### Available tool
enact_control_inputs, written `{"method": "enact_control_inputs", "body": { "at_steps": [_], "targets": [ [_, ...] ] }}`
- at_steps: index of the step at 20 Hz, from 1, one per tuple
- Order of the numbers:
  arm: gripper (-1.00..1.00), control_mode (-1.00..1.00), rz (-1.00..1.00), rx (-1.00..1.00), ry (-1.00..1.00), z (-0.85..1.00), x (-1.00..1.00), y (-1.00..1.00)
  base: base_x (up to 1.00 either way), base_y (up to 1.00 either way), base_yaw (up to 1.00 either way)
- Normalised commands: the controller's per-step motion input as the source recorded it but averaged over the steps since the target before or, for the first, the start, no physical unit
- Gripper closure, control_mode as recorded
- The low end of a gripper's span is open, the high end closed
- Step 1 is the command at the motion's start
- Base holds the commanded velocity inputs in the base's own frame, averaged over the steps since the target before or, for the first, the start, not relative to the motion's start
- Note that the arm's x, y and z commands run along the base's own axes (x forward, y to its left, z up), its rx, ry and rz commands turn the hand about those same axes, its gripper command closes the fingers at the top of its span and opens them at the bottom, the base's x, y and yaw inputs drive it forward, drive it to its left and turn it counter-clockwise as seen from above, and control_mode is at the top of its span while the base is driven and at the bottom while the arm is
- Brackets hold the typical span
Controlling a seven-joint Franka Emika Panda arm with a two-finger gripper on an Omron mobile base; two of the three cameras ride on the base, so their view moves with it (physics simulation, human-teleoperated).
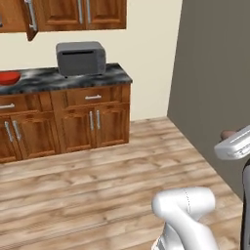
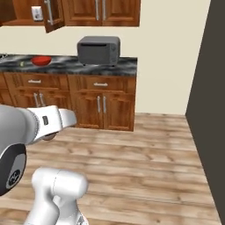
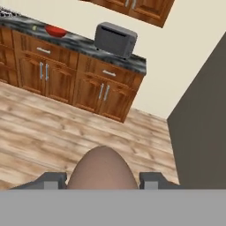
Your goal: Pick the egg and butter from the fridge and place them by the bowl for mixing.
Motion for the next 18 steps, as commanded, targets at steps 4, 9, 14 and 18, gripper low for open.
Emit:
{"method": "enact_control_inputs", "body": {
  "at_steps": [4, 9, 14, 18],
  "targets": [
    [1.0, 1.0, 0.0, 0.0, 0.0, 0.0, 0.0, 0.0, 0.91, -0.49, 0.0],
    [1.0, 1.0, 0.0, 0.0, 0.0, 0.0, 0.0, 0.0, 1.0, 0.69, -0.14],
    [1.0, 1.0, 0.0, 0.0, 0.0, 0.0, 0.0, 0.0, 0.98, 1.0, -0.09],
    [1.0, 1.0, 0.0, 0.0, 0.0, 0.0, 0.0, 0.0, 0.81, 1.0, -0.05]
  ]
}}
